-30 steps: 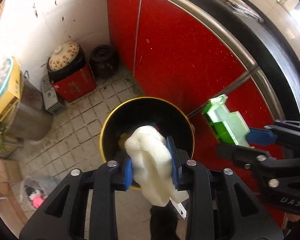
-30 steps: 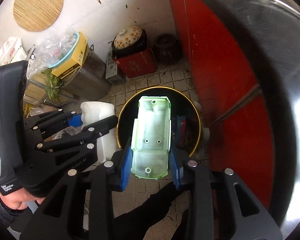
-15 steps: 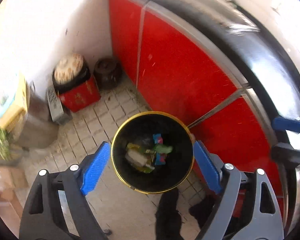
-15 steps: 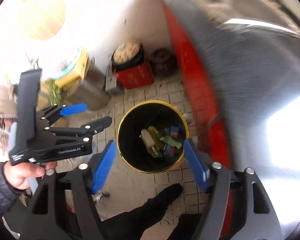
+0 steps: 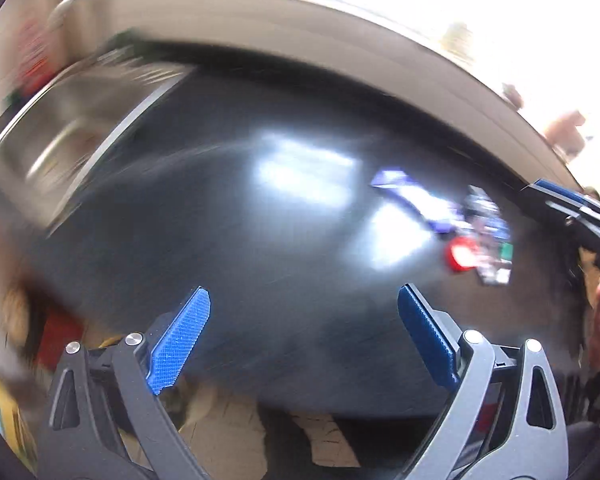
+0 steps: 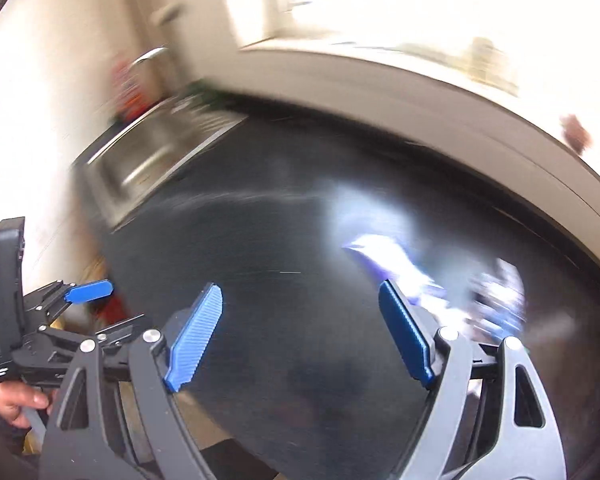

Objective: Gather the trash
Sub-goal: 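Move both open tools back over the countertop, then grasp the blue toothpaste tube with the left tool while the right tool grasps crumpled foil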

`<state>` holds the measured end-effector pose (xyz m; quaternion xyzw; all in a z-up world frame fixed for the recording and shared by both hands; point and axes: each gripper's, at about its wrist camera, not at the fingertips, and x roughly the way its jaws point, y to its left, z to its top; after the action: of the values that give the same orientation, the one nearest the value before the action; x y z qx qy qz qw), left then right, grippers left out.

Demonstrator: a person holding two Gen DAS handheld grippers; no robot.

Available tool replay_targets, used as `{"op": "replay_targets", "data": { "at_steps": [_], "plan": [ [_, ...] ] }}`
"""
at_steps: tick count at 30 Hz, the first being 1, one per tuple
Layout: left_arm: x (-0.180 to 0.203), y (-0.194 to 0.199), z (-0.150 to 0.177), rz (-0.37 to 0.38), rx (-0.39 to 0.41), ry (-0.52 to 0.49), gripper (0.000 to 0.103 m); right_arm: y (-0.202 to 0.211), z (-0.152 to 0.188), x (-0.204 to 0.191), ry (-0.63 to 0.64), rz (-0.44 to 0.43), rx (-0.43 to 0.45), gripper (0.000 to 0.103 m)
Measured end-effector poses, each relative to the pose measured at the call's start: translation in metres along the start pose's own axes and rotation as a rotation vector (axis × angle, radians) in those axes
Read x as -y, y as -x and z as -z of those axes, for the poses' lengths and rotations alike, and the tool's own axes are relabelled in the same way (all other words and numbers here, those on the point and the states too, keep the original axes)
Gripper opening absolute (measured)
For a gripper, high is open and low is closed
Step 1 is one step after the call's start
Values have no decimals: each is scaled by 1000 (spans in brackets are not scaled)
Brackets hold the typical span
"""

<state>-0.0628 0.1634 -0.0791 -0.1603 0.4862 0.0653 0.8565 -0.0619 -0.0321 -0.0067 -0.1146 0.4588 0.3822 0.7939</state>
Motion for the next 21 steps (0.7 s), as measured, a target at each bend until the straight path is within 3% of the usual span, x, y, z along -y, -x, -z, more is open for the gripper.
{"op": "replay_targets", "data": {
  "at_steps": [4, 8, 12, 21],
  "plan": [
    [75, -27, -28, 83, -53, -116, 92, 21, 18, 81, -132, 109, 3, 78],
    [122, -50, -30, 83, -104, -183, 92, 28, 36, 130, -193, 149, -5, 78],
    [140, -64, -30, 65, -133, -196, 92, 20, 44, 148, -222, 157, -17, 78],
    [143, -118, -54, 0, -208, -69, 92, -17, 30, 180, -177, 102, -64, 78]
  ]
}}
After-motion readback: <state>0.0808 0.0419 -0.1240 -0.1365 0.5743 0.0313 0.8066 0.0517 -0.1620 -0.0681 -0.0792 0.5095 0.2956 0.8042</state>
